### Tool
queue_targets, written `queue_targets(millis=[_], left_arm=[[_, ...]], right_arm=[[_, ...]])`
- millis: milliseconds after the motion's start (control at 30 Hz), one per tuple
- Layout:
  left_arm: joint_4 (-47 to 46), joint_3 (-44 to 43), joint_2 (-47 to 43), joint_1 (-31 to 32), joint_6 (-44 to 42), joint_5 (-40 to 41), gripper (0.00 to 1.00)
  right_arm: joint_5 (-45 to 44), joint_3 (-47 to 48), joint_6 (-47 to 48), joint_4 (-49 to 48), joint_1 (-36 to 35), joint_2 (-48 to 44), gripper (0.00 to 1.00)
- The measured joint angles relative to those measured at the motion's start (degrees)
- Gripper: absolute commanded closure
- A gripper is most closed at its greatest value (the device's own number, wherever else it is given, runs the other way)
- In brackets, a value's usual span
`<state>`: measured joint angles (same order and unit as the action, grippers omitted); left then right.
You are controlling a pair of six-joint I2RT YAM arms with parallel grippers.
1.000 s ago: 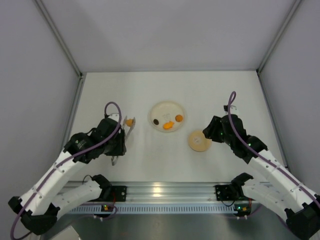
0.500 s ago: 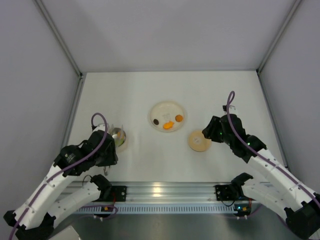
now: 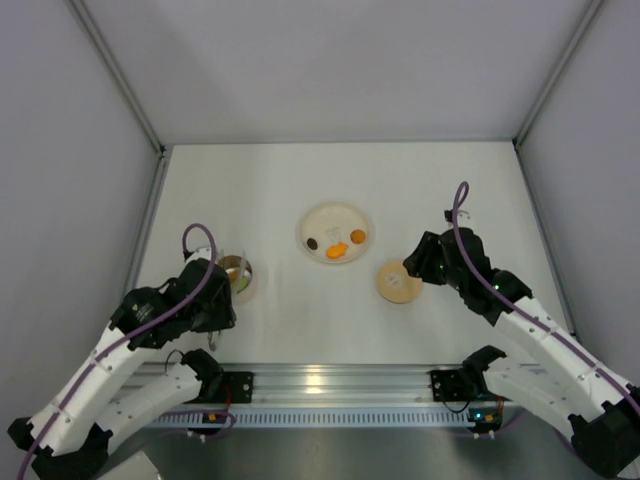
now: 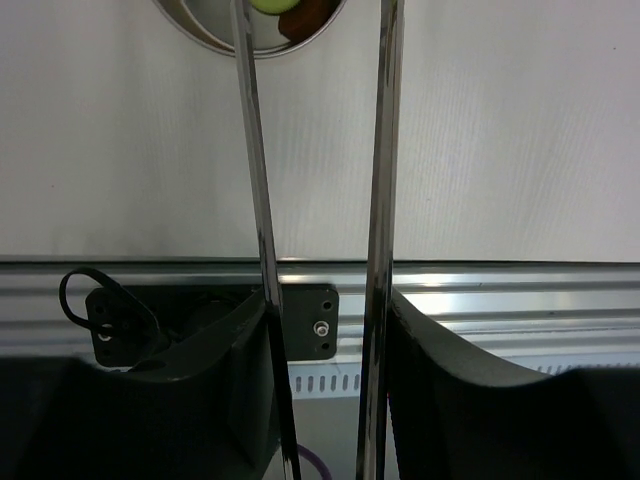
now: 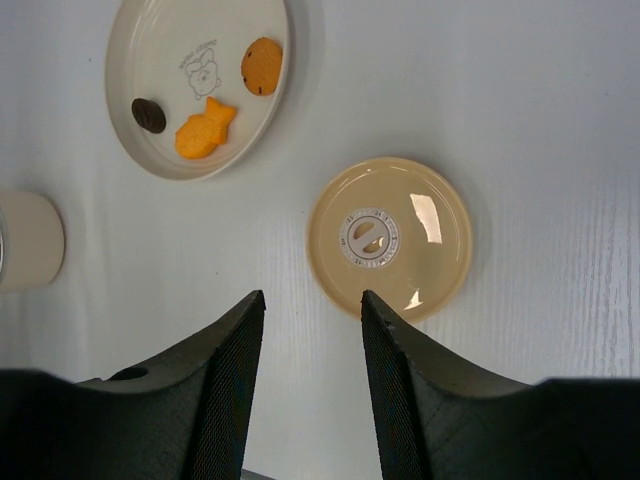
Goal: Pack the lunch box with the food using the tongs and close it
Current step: Place the fake food in the packing box.
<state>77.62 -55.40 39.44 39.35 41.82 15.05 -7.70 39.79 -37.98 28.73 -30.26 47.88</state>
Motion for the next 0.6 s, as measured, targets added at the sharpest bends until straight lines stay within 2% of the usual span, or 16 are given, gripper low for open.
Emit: queue_targets(millis=[167,400,600], left_arm=[[-2.03,-5.92,7.72,0.00,-1.44,-1.66,0.54],[-10.47,-12.52,21.27,0.31,-4.31,-5.55,0.54],[-16.46,-15.41,30.84,4.42,-5.51,-6.69,0.54]], right_arm=[[0.15,0.00,-0.02,0.00,0.00,0.26,0.57],[0.15,0.00,-0.02,0.04,0.00,0.22,0.57],[-0.02,0.00,0.02,0.09,0.00,-0.22,0.57]])
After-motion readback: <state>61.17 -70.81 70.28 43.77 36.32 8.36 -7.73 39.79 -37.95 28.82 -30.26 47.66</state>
